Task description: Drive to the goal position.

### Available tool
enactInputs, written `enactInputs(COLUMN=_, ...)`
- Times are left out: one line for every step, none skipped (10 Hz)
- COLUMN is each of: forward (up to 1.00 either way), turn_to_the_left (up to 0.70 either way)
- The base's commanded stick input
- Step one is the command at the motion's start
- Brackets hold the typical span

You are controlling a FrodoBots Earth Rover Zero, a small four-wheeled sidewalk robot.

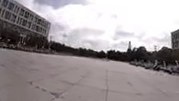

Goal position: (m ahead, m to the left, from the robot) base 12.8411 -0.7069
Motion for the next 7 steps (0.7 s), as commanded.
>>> enactInputs(forward=0.7, turn_to_the_left=0.0)
enactInputs(forward=0.7, turn_to_the_left=0.0)
enactInputs(forward=0.7, turn_to_the_left=0.0)
enactInputs(forward=0.7, turn_to_the_left=0.0)
enactInputs(forward=0.7, turn_to_the_left=0.0)
enactInputs(forward=0.7, turn_to_the_left=0.0)
enactInputs(forward=0.7, turn_to_the_left=0.0)
